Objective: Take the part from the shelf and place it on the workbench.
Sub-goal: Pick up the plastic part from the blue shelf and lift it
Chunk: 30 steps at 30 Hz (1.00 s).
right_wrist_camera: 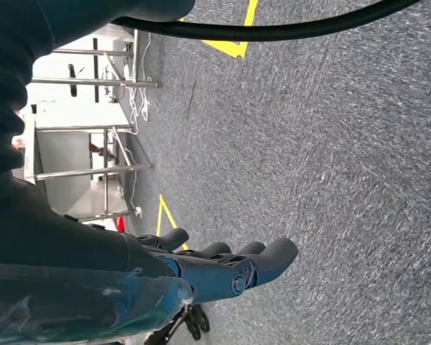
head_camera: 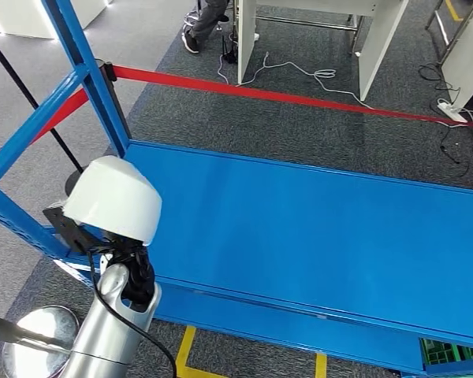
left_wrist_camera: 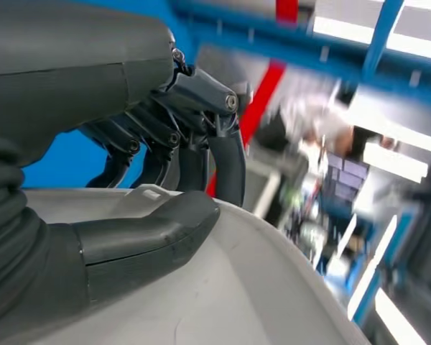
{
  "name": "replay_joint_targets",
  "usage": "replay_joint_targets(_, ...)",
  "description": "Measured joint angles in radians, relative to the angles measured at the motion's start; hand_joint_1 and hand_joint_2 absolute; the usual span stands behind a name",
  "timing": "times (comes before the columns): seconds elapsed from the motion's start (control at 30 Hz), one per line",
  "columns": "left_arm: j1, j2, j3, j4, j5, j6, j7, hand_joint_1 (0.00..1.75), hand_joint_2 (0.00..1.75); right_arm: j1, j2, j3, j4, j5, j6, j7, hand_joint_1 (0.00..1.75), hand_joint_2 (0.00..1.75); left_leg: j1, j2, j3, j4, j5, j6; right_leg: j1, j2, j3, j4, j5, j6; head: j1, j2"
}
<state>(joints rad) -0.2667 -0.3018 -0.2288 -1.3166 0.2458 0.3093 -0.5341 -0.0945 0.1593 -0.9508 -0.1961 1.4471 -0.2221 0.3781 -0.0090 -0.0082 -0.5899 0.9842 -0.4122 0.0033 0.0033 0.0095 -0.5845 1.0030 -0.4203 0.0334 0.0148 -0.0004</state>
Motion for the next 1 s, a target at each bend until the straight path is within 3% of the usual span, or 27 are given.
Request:
replay_joint_targets(0.1, 0.005, 0.000, -0.009, -0.019, -0.006, 0.067, -0.010, 1.55, 1.75, 0.000, 0.002, -0.004, 0.000, 0.000, -0.001, 0.001, 0.00, 1.75, 0.000, 0.000, 0.000, 0.000, 0.000, 0.000, 0.000, 0.000, 0.000, 0.000, 0.000, 0.000, 0.000, 0.000)
replay_joint_targets(0.2, 0.008, 0.002, -0.027, -0.033, 0.014, 0.057, -0.004, 1.55, 1.75, 0.000, 0.003, -0.008, 0.000, 0.000, -0.001, 0.000, 0.00, 1.75, 0.000, 0.000, 0.000, 0.000, 0.000, 0.000, 0.000, 0.000, 0.000, 0.000, 0.000, 0.000, 0.000, 0.000)
replay_joint_targets(0.37, 0.024, 0.014, -0.090, -0.055, 0.042, -0.084, 0.004, 1.55, 1.75, 0.000, 0.004, -0.010, 0.000, 0.000, 0.001, -0.005, 0.00, 1.75, 0.000, 0.000, -0.001, 0.000, 0.000, 0.000, 0.000, 0.000, 0.000, 0.000, 0.000, 0.000, 0.000, 0.000)
replay_joint_targets(0.6, 0.041, 0.021, -0.144, -0.094, -0.007, -0.155, -0.041, 1.55, 1.75, -0.002, 0.004, -0.010, 0.000, 0.009, 0.013, -0.006, 0.00, 1.75, 0.000, 0.000, -0.001, 0.000, 0.000, 0.000, 0.000, 0.000, 0.000, 0.000, 0.000, 0.000, 0.000, 0.000)
replay_joint_targets(0.73, 0.044, 0.022, -0.165, -0.108, 0.061, -0.259, -0.018, 1.55, 1.75, -0.002, 0.004, -0.010, 0.000, 0.009, 0.015, -0.010, 0.00, 1.75, 0.000, 0.000, -0.001, 0.000, 0.000, 0.000, 0.000, 0.000, -0.001, 0.000, 0.000, 0.000, 0.000, 0.000)
replay_joint_targets(0.87, 0.052, 0.027, -0.189, -0.114, 0.132, -0.438, -0.020, 1.55, 1.75, -0.003, 0.004, -0.010, 0.000, 0.011, 0.020, -0.019, 0.00, 1.75, 0.000, 0.000, -0.001, 0.000, 0.000, 0.000, 0.000, 0.000, 0.000, 0.000, 0.000, 0.000, 0.000, 0.000)
replay_joint_targets(1.0, 0.059, 0.031, -0.203, -0.114, 0.148, -0.484, -0.021, 1.55, 1.75, -0.003, 0.004, -0.010, 0.000, 0.011, 0.021, -0.021, 0.00, 1.75, -0.001, 0.000, -0.001, 0.000, -0.001, 0.001, 0.000, 0.000, -0.001, 0.000, 0.000, 0.000, 0.000, 0.000)
